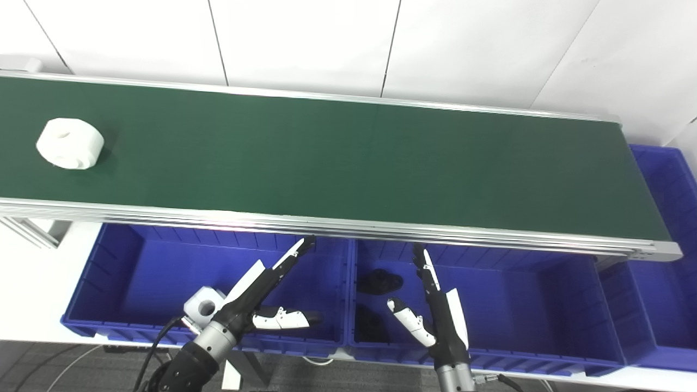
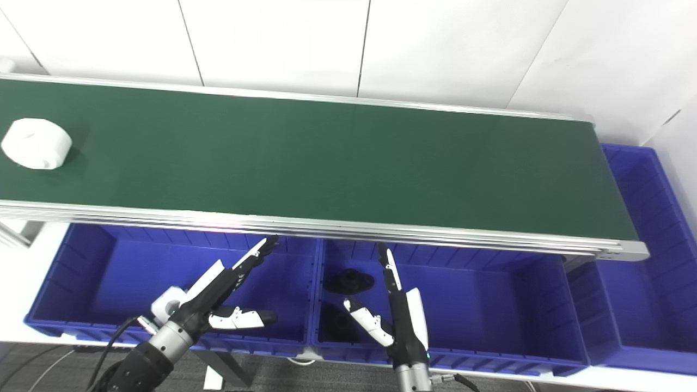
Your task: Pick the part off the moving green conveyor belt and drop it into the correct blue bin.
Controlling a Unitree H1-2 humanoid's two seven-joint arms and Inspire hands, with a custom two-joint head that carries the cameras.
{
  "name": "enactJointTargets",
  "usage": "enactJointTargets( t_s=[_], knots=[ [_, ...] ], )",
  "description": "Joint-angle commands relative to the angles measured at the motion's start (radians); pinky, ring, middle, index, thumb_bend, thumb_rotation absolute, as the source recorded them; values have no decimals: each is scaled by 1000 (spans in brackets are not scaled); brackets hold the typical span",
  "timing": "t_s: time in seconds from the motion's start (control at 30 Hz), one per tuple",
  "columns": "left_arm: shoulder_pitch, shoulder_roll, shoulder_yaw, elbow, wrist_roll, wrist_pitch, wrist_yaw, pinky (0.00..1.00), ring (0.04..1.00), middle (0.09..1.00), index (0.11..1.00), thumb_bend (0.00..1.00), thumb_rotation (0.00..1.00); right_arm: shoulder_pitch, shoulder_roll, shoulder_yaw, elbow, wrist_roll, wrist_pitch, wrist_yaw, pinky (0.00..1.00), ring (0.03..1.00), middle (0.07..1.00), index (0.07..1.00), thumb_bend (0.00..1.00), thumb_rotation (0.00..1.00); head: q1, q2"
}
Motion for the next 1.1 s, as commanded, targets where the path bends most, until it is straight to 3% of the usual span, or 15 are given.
enactJointTargets(
  t_s=[0.0,0.57,0.67,0.7,0.73,0.83,1.07],
  knots=[
    [-17,-6,4,-20,-19,-48,6,1000,1000,1000,1000,816,588,-11,2,0,-17,0,-58,-13,956,966,974,993,855,825,4,-3],
    [-20,-24,14,7,-17,-90,23,1000,1000,1000,1000,804,576,-17,-8,9,-7,-12,-58,-27,951,963,973,991,848,822,22,-19],
    [-20,-30,11,15,-9,-94,29,1000,1000,1000,1000,804,572,-18,-15,14,-4,3,-58,-26,960,965,973,990,840,809,77,-42],
    [-18,-33,7,19,-2,-94,30,1000,1000,1000,1000,804,570,-15,-22,16,1,23,-58,-15,962,966,972,990,838,807,148,-74],
    [-17,-35,4,22,3,-94,31,990,1000,1000,1000,797,574,-14,-27,17,5,37,-58,-7,971,974,978,996,840,801,148,-74],
    [-13,-50,-1,37,14,-95,40,959,1000,1000,1000,793,547,-17,-53,36,27,44,-58,-27,971,977,982,1000,841,829,253,-127],
    [-20,-68,-7,91,64,-153,102,891,1000,1000,1000,807,463,-30,-83,63,59,55,-58,-55,993,981,993,1000,839,893,296,-170]
  ],
)
